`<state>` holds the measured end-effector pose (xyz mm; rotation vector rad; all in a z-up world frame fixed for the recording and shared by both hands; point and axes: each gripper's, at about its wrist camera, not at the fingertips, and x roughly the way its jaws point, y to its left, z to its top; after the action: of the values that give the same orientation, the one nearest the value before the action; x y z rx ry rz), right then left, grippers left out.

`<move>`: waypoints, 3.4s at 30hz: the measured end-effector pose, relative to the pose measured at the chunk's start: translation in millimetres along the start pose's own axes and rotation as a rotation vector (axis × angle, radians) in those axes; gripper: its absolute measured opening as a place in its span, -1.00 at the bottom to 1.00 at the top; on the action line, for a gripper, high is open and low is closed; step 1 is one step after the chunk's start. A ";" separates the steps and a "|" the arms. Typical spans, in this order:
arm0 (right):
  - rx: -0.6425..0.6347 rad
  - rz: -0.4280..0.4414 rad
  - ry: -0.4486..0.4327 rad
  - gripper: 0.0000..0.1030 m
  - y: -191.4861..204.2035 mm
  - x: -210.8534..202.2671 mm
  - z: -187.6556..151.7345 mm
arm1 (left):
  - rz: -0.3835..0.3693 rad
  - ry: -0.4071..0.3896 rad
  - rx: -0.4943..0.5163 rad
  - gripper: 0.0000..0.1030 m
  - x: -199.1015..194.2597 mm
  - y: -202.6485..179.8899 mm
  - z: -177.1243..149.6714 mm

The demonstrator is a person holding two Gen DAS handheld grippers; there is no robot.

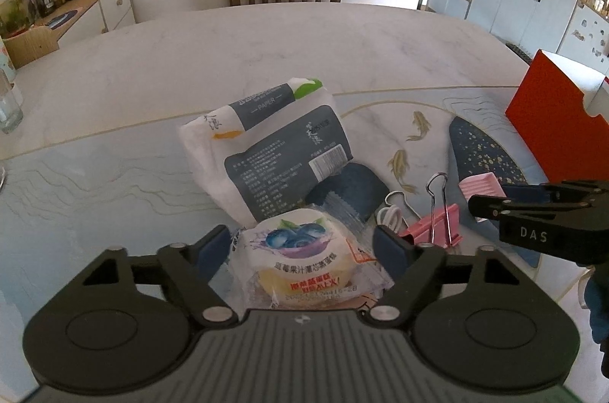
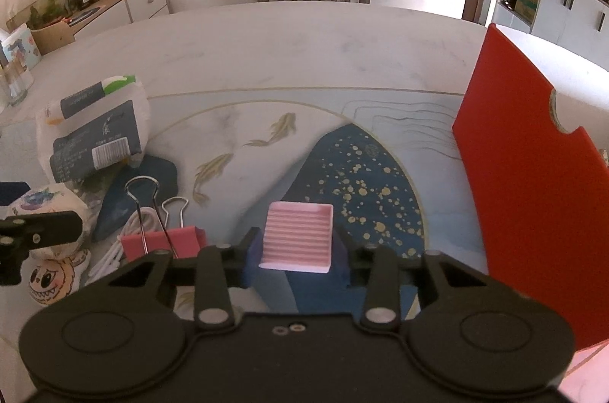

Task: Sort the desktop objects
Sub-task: 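Close left gripper on blueberry bread packet while right gripper closes on pink pad, then carry bread packet with left tool while right tool carries pink pad to red box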

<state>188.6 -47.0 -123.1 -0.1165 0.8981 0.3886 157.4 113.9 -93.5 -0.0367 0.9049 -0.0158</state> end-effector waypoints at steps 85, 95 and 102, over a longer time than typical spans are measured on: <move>-0.287 0.136 0.078 -0.11 1.2 -10.4 5.4 | -0.015 -0.039 0.032 0.00 -24.0 -5.6 0.7; -0.220 0.146 0.034 -0.11 -15.7 -71.0 12.8 | -0.050 -0.080 0.023 0.00 -61.1 -23.7 5.6; -0.181 0.154 -0.013 -0.11 -34.9 -111.9 21.5 | -0.081 -0.115 0.023 0.00 -86.7 -44.8 9.8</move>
<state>155.2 -105.1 -24.6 -0.2110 0.8605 0.6139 111.7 71.9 -17.6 -0.0527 0.7874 -0.0985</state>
